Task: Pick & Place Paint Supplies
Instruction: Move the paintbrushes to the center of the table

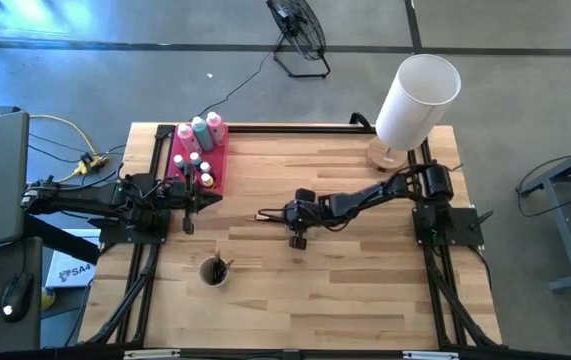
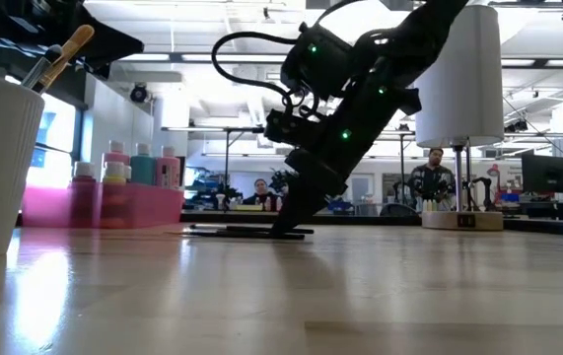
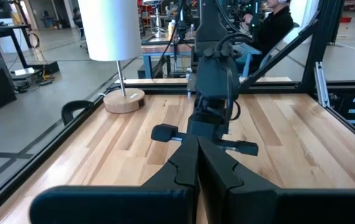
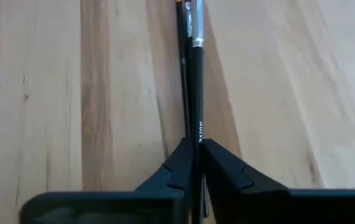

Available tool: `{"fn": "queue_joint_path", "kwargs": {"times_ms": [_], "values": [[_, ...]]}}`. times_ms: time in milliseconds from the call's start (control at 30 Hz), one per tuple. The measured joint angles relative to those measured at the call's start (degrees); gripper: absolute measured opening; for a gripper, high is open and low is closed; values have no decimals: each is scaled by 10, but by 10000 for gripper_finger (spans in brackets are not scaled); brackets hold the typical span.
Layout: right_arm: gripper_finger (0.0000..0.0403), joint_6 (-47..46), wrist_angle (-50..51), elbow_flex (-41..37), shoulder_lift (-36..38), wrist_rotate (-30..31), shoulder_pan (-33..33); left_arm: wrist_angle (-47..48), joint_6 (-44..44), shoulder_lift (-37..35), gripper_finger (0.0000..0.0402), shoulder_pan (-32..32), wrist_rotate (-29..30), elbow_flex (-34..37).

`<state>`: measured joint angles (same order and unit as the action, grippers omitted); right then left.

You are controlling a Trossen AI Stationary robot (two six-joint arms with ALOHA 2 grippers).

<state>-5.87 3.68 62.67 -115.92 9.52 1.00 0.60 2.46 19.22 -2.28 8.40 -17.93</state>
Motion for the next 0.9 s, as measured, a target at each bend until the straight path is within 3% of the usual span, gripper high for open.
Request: {"fn": "queue_joint_path", "kwargs": {"times_ms": [300, 400, 900], "values": [[130, 15, 0, -1, -1, 19, 8, 0, 0, 0, 7, 0, 0, 0], [149, 17, 1, -2, 10, 21, 8, 0, 0, 0, 7, 0, 0, 0], [125, 57, 88, -3, 149, 5, 8, 0, 0, 0, 7, 0, 0, 1]]}}
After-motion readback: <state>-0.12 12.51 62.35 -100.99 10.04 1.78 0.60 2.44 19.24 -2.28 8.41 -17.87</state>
